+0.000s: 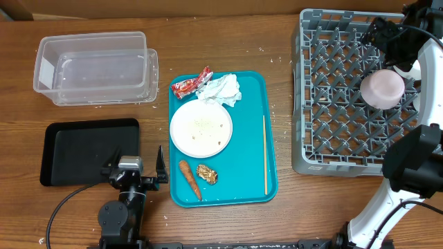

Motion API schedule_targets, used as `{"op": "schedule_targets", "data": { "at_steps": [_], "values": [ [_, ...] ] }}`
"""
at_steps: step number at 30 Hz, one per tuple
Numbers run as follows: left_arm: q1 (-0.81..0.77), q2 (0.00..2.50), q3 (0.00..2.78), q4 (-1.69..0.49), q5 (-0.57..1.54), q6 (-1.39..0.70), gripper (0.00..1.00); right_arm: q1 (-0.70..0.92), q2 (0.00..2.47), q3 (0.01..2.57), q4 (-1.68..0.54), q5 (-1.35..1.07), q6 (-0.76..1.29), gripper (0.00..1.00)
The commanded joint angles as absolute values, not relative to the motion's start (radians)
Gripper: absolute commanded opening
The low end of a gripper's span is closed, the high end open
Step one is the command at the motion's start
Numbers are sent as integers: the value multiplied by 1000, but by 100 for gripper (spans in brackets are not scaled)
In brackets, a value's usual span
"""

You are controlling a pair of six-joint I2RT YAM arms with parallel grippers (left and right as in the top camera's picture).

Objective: Sort waste into correct bins and load items into the dishwasher
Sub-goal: 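Raise the left gripper and reach toward the rice plate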

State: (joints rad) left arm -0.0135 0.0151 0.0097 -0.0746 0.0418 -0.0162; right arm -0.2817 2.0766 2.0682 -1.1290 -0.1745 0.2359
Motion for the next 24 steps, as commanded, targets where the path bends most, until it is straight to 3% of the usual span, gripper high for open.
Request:
{"op": "schedule_targets", "data": {
  "at_steps": [1, 6, 12, 18, 24],
  "values": [
    [-10, 4, 5, -59, 180, -193, 100, -288, 2041, 2096, -1127, -181, 240, 100],
    [-10, 4, 5, 64, 316, -541, 100, -288, 2041, 2096, -1127, -181, 240, 100],
    [-10, 5, 24, 367, 514, -575, 100, -288, 2041, 2096, -1127, -181, 240, 100],
    [-10, 68, 236, 164, 533, -552, 100, -288, 2041, 2096, -1127, -181, 240, 100],
    [-10, 379, 578, -128, 636, -368, 100, -288, 2041, 2096, -1127, -181, 240, 100]
  ]
}}
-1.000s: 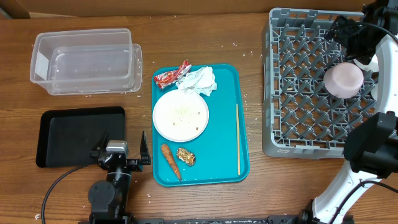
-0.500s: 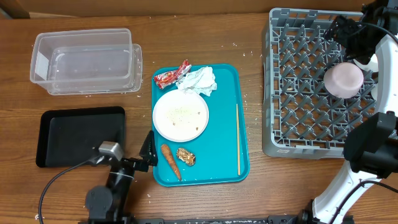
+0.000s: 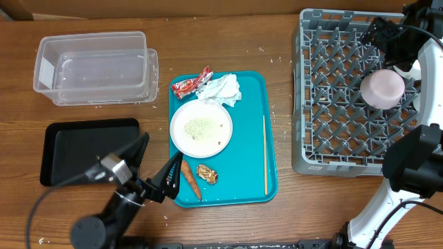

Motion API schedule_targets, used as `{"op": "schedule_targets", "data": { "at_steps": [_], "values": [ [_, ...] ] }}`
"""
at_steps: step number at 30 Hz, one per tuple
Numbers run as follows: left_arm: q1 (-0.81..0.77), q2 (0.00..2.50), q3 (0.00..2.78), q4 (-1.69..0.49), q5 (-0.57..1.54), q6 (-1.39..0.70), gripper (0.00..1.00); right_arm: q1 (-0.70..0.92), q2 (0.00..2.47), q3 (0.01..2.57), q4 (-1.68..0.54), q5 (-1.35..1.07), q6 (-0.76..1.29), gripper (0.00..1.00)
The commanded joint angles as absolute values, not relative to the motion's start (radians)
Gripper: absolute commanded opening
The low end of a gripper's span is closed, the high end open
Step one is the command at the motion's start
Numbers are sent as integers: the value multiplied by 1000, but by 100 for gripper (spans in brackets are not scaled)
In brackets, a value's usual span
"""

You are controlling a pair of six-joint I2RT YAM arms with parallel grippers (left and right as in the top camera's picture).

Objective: Sort waste into correct bins and load items into the dishwasher
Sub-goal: 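Raise the left gripper and reach toward the rice plate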

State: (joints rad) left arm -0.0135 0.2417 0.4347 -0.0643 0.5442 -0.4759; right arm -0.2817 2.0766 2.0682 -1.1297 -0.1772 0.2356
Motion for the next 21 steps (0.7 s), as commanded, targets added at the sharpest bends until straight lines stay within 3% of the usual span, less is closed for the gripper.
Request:
{"op": "schedule_targets", "data": {
  "at_steps": [1, 6, 13, 16, 21],
  "values": [
    [-10, 446, 637, -178, 668, -347, 100, -288, 2041, 2096, -1127, -181, 240, 100],
    [-55, 900, 1003, -540, 875, -214, 100, -288, 2041, 2096, -1127, -181, 240, 100],
    [-113, 1245, 1122, -375, 1192, -327, 100, -288, 2041, 2096, -1127, -181, 240, 100],
    [-185, 1311, 1142, -416, 1046, -327, 100, -288, 2041, 2096, -1127, -181, 240, 100],
    [-389, 1398, 1246, -658, 487, -329, 100, -288, 2041, 2096, -1127, -181, 240, 100]
  ]
}}
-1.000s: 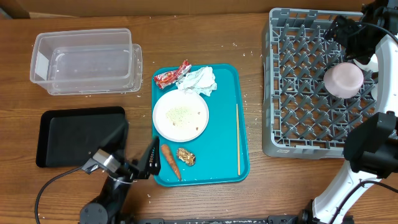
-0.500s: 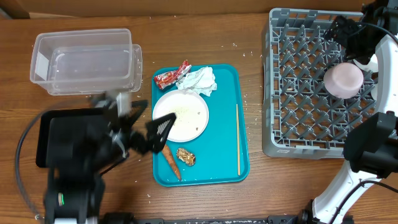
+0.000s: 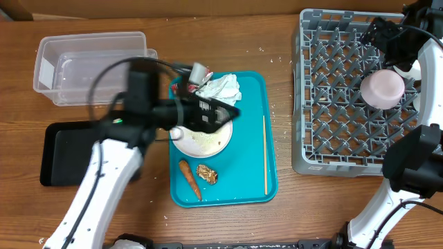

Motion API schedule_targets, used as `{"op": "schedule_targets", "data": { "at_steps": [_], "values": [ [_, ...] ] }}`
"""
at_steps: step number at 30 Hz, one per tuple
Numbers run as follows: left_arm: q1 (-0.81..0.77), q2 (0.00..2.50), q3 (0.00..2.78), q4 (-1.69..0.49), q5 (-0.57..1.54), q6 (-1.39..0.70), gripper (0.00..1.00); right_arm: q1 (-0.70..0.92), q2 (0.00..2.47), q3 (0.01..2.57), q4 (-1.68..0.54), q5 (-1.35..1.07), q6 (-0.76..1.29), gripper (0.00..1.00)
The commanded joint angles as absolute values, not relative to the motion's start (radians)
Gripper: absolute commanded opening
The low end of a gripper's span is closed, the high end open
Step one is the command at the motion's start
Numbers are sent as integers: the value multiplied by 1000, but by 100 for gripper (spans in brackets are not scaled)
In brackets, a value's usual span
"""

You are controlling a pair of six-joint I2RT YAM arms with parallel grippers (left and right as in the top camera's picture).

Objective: Sort waste into correct bins and load items into the dishwasher
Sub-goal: 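Raise the left gripper and reach toward the rice plate, then grasp the pink rice plate rim with the left gripper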

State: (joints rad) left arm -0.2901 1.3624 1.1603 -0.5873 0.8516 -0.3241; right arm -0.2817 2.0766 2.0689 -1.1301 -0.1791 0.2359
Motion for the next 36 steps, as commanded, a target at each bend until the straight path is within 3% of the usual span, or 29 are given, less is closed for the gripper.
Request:
{"op": "schedule_targets", "data": {
  "at_steps": [1, 3, 8, 15, 27, 30, 36],
  "values": [
    [-439, 1426, 1287, -725, 345, -329, 100, -288, 2041, 2096, -1127, -181, 240, 100],
    [-529, 1482, 1355, -784, 167, -327, 100, -288, 2041, 2096, -1127, -181, 240, 100],
    [-622, 1560, 1361, -718, -14, -325, 100, -288, 2041, 2096, -1127, -181, 240, 100],
    [-629, 1675, 1361, -681, -189, -321, 100, -288, 2041, 2096, -1127, -181, 240, 100],
    [-672, 1801, 1362, -711, -182, -250, 100, -288, 2041, 2096, -1127, -181, 240, 100],
    [-682, 1827, 1361, -710, -149, -250, 87, -288, 2041, 2096, -1127, -181, 240, 100],
    [-685, 1917, 1361, -730, -130, -251, 86, -288, 2041, 2096, -1127, -181, 240, 100]
  ]
}}
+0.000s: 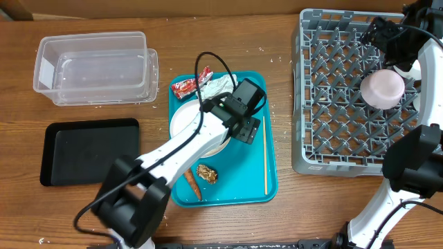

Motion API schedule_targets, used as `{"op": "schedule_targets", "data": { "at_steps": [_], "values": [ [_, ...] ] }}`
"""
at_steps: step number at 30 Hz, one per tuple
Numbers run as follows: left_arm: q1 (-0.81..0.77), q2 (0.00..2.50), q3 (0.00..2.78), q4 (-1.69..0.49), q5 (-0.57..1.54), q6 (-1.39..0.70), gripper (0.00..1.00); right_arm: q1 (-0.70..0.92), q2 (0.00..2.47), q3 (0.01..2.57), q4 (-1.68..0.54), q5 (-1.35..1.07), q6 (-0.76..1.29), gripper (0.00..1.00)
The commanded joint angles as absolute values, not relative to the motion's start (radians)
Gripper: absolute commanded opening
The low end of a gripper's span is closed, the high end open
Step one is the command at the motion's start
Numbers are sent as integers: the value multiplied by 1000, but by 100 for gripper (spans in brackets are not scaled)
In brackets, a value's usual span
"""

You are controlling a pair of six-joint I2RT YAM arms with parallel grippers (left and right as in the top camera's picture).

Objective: Sort waste into correct bins and load items into the dishwasher
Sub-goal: 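Grasp the pink rice plate rim with the left gripper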

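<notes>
On the teal tray (pixel 270 90) lie a white plate (pixel 181 123), a red wrapper (pixel 190 84), a crumpled tissue (pixel 219 84), a carrot (pixel 191 181), a brown food scrap (pixel 207 173) and a wooden chopstick (pixel 265 162). My left arm reaches up across the plate. Its gripper (pixel 244 126) hangs over the tray's right half, just left of the chopstick's upper end; its fingers point down and their gap is hidden. My right gripper (pixel 378 32) sits over the far right of the grey dish rack (pixel 332 104), above a pink cup (pixel 382 88) resting in it.
A clear plastic bin (pixel 93 66) stands at the back left. A black tray bin (pixel 86 149) lies in front of it. The right arm's base and cables take up the lower right corner.
My left gripper has moved right, from over the plate's upper edge near the tissue to the tray's right half beside the chopstick. The right arm and the tray's items have not moved.
My left gripper stood open near the table's front edge, left of the tray. Then it had tilted toward the carrot corner. Later it was over the plate by the tissue, and now by the chopstick. The pink cup and right arm stayed put.
</notes>
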State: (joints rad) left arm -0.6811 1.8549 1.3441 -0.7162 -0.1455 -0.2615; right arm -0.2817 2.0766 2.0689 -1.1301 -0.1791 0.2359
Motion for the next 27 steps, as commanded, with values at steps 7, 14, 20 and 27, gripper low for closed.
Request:
{"op": "schedule_targets", "data": {
  "at_steps": [7, 14, 20, 27],
  "values": [
    [-688, 1984, 1361, -746, -130, -255, 79, -288, 2041, 2096, -1127, -181, 240, 100],
    [-688, 2024, 1361, -727, -132, -178, 70, -288, 2041, 2096, -1127, -181, 240, 100],
    [-689, 2035, 1361, -713, -143, -155, 56, -288, 2041, 2096, -1127, -181, 240, 100],
    [-690, 2035, 1361, -707, -191, -152, 51, -288, 2041, 2096, -1127, -181, 240, 100]
  ]
}}
